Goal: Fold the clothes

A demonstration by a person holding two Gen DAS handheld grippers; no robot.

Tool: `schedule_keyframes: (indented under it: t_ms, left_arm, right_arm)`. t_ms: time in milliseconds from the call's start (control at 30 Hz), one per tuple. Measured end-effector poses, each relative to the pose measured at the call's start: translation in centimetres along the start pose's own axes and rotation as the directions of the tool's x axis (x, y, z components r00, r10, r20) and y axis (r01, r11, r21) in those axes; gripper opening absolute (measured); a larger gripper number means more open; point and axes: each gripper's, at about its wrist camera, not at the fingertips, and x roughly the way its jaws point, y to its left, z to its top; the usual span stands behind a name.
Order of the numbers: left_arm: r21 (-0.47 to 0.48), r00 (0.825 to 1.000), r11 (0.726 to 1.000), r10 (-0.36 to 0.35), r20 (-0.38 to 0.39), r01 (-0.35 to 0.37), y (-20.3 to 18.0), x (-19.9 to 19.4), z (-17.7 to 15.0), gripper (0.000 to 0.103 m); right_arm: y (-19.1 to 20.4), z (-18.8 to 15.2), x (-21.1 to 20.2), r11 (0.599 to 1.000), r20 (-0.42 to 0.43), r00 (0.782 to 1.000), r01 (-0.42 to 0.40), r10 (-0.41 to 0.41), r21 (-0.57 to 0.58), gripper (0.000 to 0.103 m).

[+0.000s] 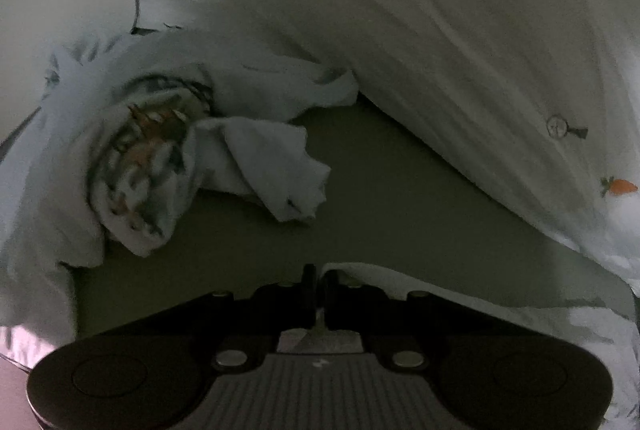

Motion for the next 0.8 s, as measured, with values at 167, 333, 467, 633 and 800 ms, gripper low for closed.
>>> schedule_keyframes:
  t_ms: [167,333,467,633,800]
  left_arm:
    - [0.019,0.998,0.999,-0.044,0.042,0.043,0.0,-3.6,1.6,0.004]
    - [0.075,0.994,0.991,0.106,0.019,-0.107,0.4,-2.6,2.3,0.008]
    - [0.162,0.947,0.937,0.32,-0.033,-0.311,1.2,0.3,1.0,0.008]
    - [0.155,0.956,0.953,0.276,-0.095,-0.26,2.3,-0.2,-1.9,0.029]
    - [0.171,0.955,0.968,0.218,-0.202,-0.185,1.4,-1.3,-7.9,0.057]
  right_arm:
    - [-5.8,0.4,-6.0,0.779,0.29,0.89,-0.45,0.351,0.436,0.004]
    - [-9.4,-2.4,-5.2,0.618,0.321,0.879,-0.477,0.354,0.625,0.019]
    - [-5.4,-1.4,-2.9,0.841,0.024,0.947,-0.296,0.32,0.453,0.029]
    - [-3.6,-2.1,-3.9,0.848,-0.016,0.941,-0.296,0.337,0.44,0.053]
    - [-5.5,-3.5,-6.1,0.851,-0.038,0.973,-0.181,0.229,0.494,0.054]
